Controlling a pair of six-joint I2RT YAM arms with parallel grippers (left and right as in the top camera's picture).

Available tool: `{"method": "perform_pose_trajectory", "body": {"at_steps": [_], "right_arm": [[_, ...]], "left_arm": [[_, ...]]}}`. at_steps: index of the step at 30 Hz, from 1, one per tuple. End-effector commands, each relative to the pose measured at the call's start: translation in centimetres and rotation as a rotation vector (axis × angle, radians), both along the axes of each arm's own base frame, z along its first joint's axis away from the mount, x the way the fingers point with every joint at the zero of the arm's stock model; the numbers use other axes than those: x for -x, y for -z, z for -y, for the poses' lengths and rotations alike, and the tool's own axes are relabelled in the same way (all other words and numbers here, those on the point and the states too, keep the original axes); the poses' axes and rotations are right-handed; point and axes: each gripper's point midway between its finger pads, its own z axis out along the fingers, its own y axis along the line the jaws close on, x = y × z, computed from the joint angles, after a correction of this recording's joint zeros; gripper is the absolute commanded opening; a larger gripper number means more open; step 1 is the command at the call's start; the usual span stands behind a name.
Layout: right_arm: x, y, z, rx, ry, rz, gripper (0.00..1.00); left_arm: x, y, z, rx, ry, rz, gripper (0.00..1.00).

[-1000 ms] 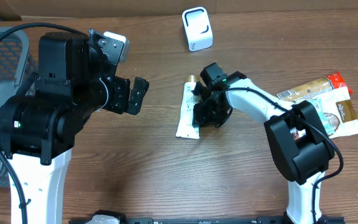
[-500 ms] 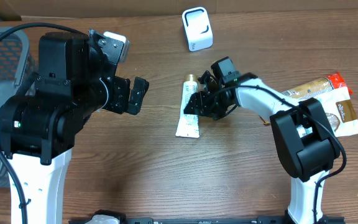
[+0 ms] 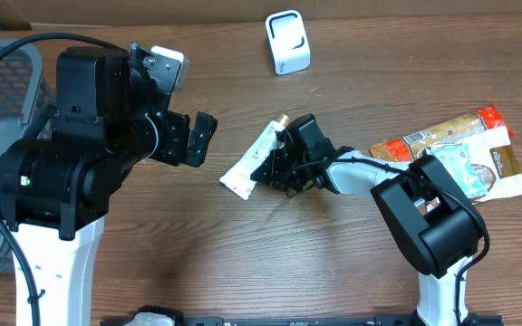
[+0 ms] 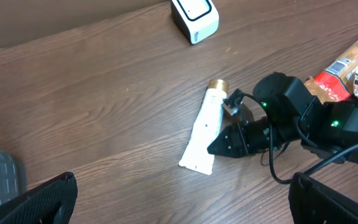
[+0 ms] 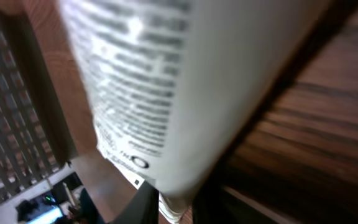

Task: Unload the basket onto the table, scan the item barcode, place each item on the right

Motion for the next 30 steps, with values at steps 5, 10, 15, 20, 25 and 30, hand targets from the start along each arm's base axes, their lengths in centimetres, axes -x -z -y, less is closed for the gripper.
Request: {"method": "perform_pose_trajectory", "body": {"at_steps": [5,10,15,20,25,30], "right_arm": [[0.9,6.1,4.6,0.191,0.103,-0.092,0.04],[0.1,3.4,4.7,0.206,0.003,-0.019,0.04],[-0.3,-0.6,5.3,0.260,-0.260,0.142,0.04],[-0.3,-3.0,8.0,0.446,-0.493,0.217,0.04],[-1.0,-4.2,10.8,0.589,-0.616,0.262,0.13],[-3.0,-4.7,13.0,0.627,-0.553,0.265,0.35]], "left_arm": [[-0.2,0.2,0.0,0.005,-0.013,-0.010,1.00],[-0.2,0.2,0.0,0.005,-0.012,-0.010,1.00],[-0.2,0.2,0.0,0.005,-0.012,-0.010,1.00],[-0.2,0.2,0.0,0.005,-0.012,-0.010,1.00],[-0.2,0.2,0.0,0.005,-0.012,-0.010,1.00],[-0.2,0.2,0.0,0.005,-0.012,-0.010,1.00]]}}
